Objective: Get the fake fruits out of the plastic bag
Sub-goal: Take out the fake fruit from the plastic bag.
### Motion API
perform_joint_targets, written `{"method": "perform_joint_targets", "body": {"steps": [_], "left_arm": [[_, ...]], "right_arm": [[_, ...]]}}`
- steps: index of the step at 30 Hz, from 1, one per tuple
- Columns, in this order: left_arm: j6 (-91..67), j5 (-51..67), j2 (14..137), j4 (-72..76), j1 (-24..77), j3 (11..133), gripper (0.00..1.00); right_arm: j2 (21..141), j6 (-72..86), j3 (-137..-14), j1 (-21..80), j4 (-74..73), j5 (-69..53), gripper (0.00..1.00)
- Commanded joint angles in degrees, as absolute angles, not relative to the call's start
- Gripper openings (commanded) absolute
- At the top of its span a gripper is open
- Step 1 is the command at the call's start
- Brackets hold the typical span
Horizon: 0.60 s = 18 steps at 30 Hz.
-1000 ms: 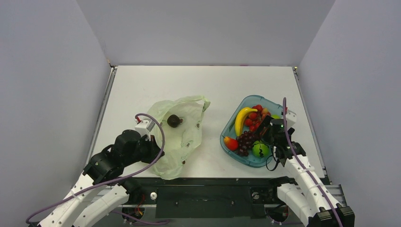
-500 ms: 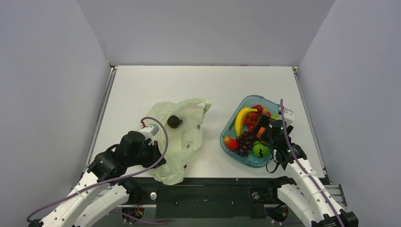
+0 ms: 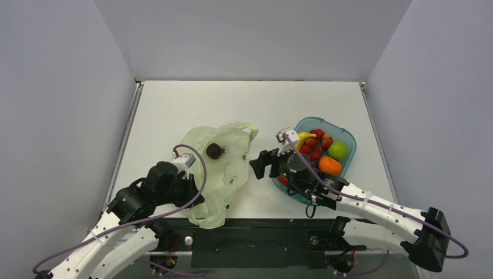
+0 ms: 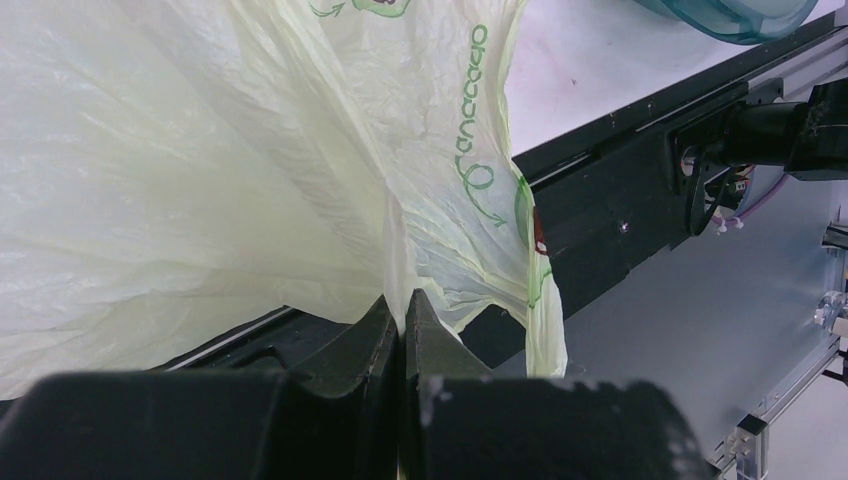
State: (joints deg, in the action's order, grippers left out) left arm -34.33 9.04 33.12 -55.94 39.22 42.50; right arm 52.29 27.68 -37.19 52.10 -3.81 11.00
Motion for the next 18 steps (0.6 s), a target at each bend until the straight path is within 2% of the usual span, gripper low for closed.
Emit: {"method": "perform_joint_targets", "body": {"steps": [1, 6, 8, 11, 13, 18], "left_arm": [[-34.9, 9.7, 32.8, -54.8, 39.2, 42.8, 0.00], [-35.2, 9.4, 32.9, -54.5, 39.2, 42.6, 0.00], [-35.2, 9.3, 32.9, -54.6, 39.3, 42.7, 0.00], [-35.5, 9.2, 32.7, -54.4, 39.2, 42.6, 0.00], [-35.6, 9.1, 32.7, -54.3, 39.2, 42.8, 0.00], [-36.1, 9.3, 32.5, -53.6, 39.3, 42.4, 0.00]], "right_arm": [[61.4, 22.9, -45.6, 60.9, 5.9, 13.1, 0.84], [76.1, 20.8, -54.6, 64.6, 5.9, 11.1, 0.66], [80.1, 19.9, -56.6, 65.1, 7.0, 10.3, 0.63], [86.9, 18.5, -61.2, 65.4, 6.2, 9.0, 0.54], [90.7, 17.3, -63.5, 65.4, 5.8, 8.8, 0.50], [97.6, 17.1, -66.8, 64.5, 7.8, 10.1, 0.46]]}}
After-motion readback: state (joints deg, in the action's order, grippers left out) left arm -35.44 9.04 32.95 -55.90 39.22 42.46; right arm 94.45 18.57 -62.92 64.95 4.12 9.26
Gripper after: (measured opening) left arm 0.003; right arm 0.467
